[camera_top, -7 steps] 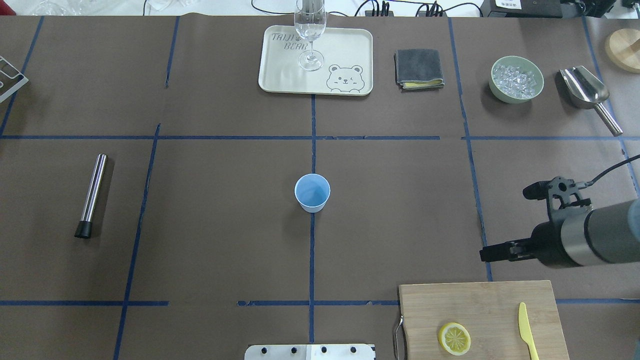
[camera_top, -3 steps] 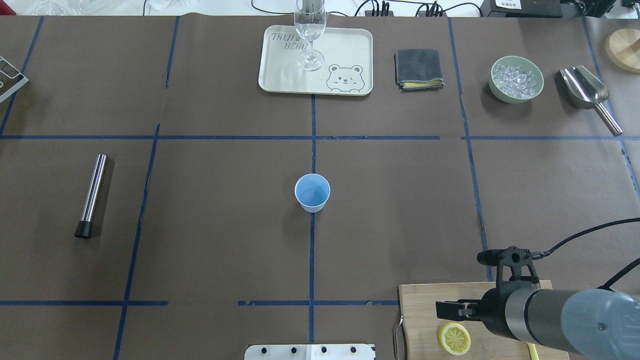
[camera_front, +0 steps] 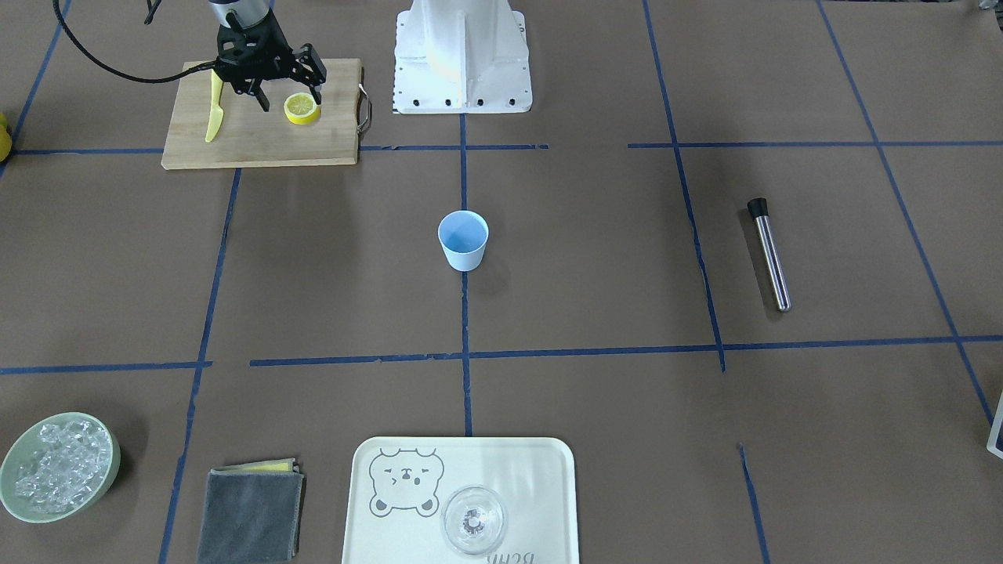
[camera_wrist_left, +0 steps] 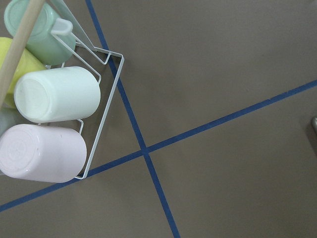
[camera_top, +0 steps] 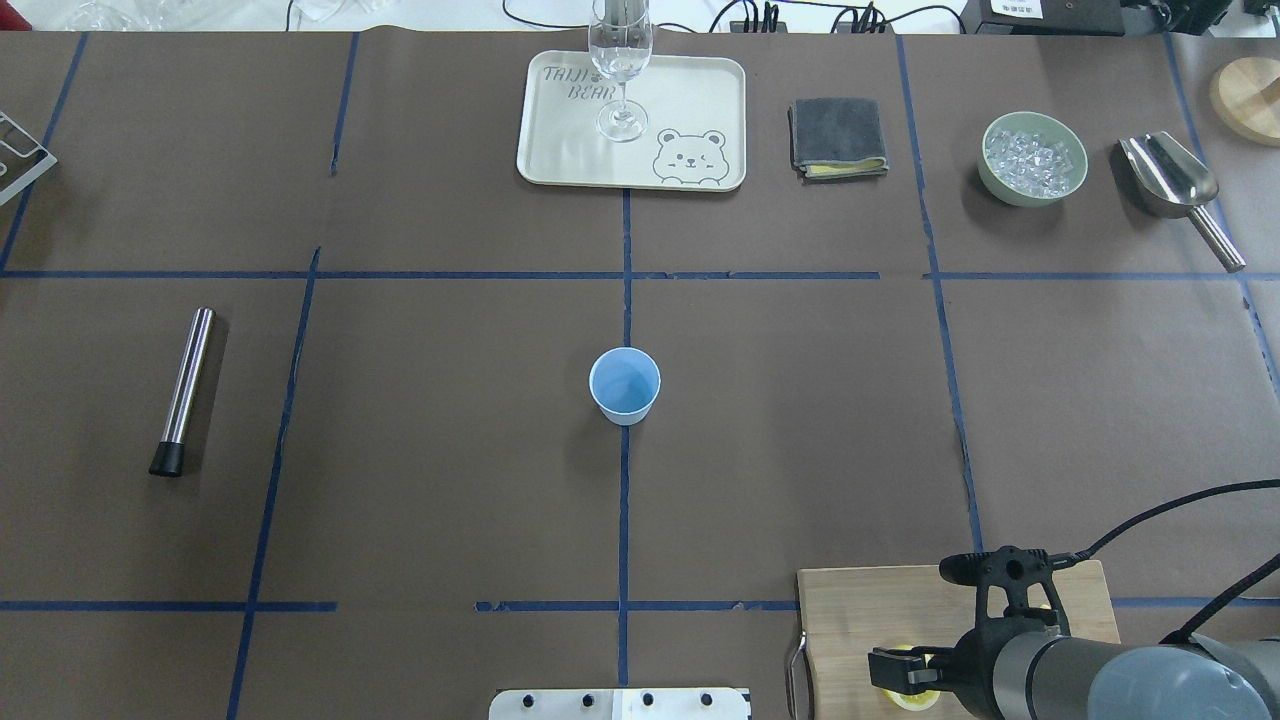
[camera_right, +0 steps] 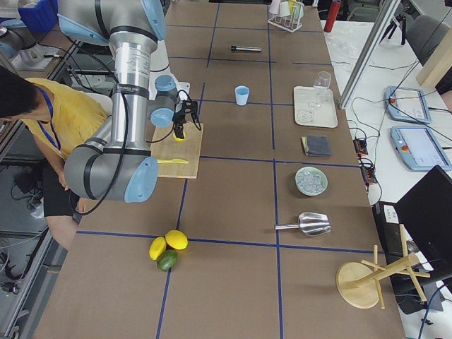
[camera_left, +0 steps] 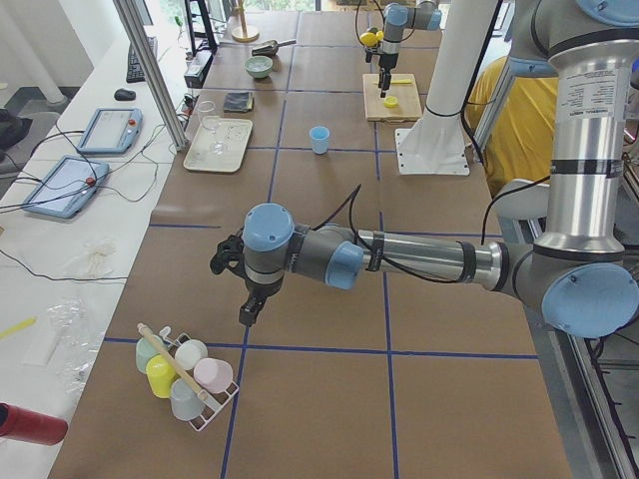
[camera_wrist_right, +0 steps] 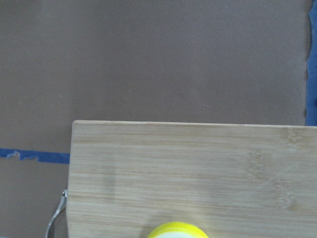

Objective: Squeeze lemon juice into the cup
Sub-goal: 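Move the right gripper down toward the lemon slice on the cutting board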

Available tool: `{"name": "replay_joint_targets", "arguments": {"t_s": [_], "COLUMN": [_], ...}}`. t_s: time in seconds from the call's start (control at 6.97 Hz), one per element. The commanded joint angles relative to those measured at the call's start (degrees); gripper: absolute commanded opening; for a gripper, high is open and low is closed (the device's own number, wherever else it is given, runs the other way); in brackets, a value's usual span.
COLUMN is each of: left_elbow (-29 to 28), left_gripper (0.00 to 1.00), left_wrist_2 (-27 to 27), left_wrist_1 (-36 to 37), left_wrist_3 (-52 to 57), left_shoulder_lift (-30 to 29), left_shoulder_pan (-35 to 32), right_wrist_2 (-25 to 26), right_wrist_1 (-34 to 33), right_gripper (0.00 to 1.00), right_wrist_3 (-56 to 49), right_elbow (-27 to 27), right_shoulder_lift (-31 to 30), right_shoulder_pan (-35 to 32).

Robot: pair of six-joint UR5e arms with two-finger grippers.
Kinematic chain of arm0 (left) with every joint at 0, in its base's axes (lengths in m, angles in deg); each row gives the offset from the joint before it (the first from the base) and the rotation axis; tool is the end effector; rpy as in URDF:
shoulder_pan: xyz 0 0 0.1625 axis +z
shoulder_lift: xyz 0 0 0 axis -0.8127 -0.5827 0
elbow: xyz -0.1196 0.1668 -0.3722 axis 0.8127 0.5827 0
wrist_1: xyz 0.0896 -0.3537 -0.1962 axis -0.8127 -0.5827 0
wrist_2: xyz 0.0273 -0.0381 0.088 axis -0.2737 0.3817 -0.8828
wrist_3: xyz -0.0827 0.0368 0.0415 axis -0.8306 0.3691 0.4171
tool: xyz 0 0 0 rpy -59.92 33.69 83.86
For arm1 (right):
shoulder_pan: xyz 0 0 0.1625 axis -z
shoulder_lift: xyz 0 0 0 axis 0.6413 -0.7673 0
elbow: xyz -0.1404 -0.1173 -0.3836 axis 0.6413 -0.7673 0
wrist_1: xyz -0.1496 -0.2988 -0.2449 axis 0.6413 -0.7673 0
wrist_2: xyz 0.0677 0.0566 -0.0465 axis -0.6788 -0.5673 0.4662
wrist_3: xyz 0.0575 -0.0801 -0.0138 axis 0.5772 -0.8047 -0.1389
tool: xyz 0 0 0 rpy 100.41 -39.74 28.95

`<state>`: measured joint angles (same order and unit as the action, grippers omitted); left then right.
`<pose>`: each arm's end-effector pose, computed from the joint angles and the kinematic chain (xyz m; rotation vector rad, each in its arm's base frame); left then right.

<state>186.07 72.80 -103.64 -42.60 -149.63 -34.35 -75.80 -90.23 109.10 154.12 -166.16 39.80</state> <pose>-0.0512 -0.4964 0.5853 0.3384 0.7683 0.2852 -0.4047 -0.1429 0.3906 0.1049 -0.8689 -0.0018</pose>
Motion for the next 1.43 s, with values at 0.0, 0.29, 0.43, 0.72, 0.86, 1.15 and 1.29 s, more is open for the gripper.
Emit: {"name": "replay_joint_targets", "arguments": {"t_s": [0.0,0.29,0.43,0.72,0.86,1.15,1.29], "left_elbow": [0.1,0.2,0.2,0.2,0.2,0.2,0.3], "left_gripper": [1.0,1.0,1.0,1.0,1.0,1.0,1.0], "left_wrist_2": [0.2,2.9,2.8,2.9,2.9,2.9,2.9], "left_wrist_1": [-0.1,0.0,0.0,0.0,0.0,0.0,0.0], "left_wrist_3": [-0.1,-0.1,-0.1,-0.1,-0.1,-0.1,-0.1], "left_shoulder_lift": [0.0,0.0,0.0,0.0,0.0,0.0,0.0], "left_shoulder_pan": [-0.1,-0.1,-0.1,-0.1,-0.1,-0.1,-0.1], "right_wrist_2": [0.6,0.5,0.5,0.6,0.5,0.5,0.5], "right_wrist_1": [-1.6,-1.6,-1.6,-2.1,-2.3,-2.9,-2.9], "right_gripper": [1.0,1.0,1.0,1.0,1.0,0.98,0.95], "right_wrist_3": [0.8,1.1,1.1,1.1,1.1,1.1,1.2], "right_elbow": [-0.2,-0.6,-1.4,-3.0,-2.9,-2.8,-2.7], "right_shoulder_lift": [-0.1,0.4,1.0,3.1,3.1,3.0,3.0], "right_shoulder_pan": [0.9,1.4,1.6,1.6,1.5,1.2,1.2]}}
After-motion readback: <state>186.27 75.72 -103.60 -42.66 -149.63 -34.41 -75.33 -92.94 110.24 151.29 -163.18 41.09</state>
